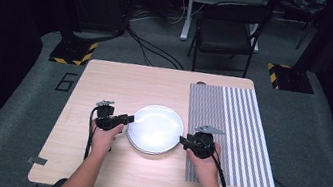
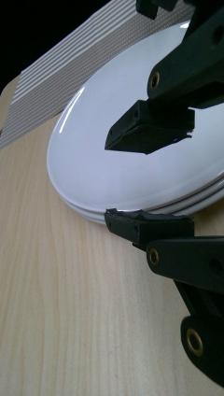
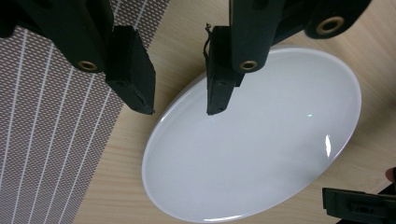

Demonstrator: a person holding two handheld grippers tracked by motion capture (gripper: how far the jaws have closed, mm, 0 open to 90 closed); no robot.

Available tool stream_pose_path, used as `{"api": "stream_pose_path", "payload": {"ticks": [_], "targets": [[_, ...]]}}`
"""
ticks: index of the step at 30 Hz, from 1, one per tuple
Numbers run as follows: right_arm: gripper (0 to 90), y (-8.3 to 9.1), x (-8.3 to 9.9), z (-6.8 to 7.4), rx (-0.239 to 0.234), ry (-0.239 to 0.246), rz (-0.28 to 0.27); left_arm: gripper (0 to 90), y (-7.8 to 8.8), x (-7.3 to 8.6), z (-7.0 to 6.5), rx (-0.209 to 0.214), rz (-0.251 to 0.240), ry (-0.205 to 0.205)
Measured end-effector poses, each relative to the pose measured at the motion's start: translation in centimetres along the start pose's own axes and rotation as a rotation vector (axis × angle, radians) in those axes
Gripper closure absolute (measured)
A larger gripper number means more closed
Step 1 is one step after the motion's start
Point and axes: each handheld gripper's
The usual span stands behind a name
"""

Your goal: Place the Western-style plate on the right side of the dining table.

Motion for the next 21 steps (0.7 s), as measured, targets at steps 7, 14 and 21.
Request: {"api": "stream_pose_path", "payload": {"ticks": [7,14,21], "targets": [[63.0,-0.7,0.0,-0.5,-0.001,-0.063,-0.019,61.9,-0.2,0.2,0.3,0.021,0.010,0.019],[70.1,-1.3,-0.2,-1.0,-0.018,-0.133,-0.026,67.0,-0.2,0.4,0.8,0.037,0.022,0.072],[72.4,-1.7,-0.4,-1.1,-0.025,-0.150,-0.018,71.3,-0.2,0.6,1.1,0.056,0.038,0.091]]}}
Point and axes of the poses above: each handheld gripper's, and its own axes: y roughly backward along the jaws, x roughly out of its underside, z roughly to its left, and after that the axes turned 2 degrees about z, right-handed
